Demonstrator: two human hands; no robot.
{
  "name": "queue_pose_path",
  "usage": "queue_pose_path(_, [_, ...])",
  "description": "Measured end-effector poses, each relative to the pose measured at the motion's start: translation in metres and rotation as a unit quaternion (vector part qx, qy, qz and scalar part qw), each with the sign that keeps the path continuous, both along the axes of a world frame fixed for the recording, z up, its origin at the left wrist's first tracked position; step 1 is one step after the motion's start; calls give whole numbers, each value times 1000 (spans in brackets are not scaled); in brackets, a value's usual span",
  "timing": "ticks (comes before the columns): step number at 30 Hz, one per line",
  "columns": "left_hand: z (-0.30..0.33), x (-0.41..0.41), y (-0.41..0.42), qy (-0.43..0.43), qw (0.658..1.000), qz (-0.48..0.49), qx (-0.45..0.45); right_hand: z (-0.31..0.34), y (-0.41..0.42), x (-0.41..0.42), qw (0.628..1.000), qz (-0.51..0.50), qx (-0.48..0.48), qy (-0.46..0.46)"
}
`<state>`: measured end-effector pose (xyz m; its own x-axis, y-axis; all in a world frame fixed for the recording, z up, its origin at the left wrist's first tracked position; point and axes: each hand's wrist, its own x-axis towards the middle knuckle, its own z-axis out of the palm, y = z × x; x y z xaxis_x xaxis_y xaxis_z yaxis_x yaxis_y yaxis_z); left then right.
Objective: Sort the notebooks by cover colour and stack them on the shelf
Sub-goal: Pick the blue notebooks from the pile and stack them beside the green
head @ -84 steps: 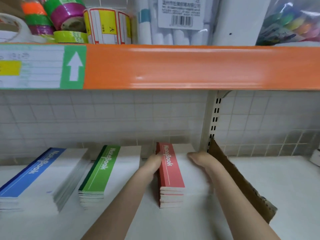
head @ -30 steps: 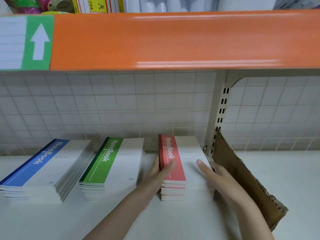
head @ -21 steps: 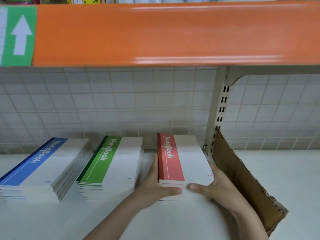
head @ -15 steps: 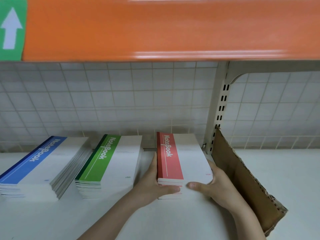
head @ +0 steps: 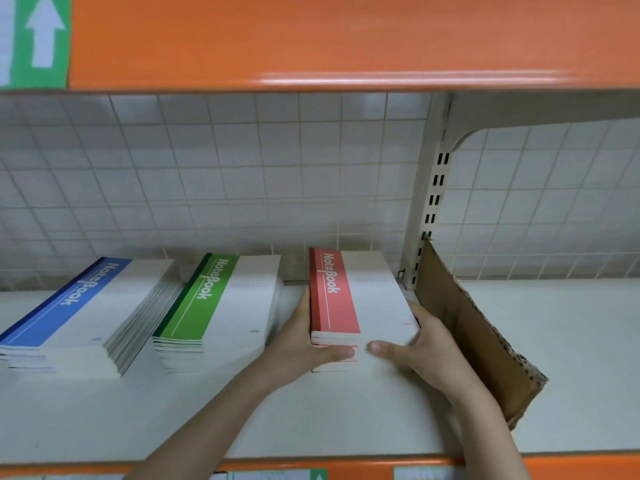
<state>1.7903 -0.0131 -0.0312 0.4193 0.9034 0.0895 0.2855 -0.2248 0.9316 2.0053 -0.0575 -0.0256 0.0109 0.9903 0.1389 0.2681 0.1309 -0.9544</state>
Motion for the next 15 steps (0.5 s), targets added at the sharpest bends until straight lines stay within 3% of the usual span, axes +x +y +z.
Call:
queue_pose_path(9, [5,1,-3,33,999,-8,19,2,-4,4,996,-22,21,-81])
queue_pose_path(15, [0,-1,-3,35,999,-9,24,-4,-11,2,996,-35,34,-70])
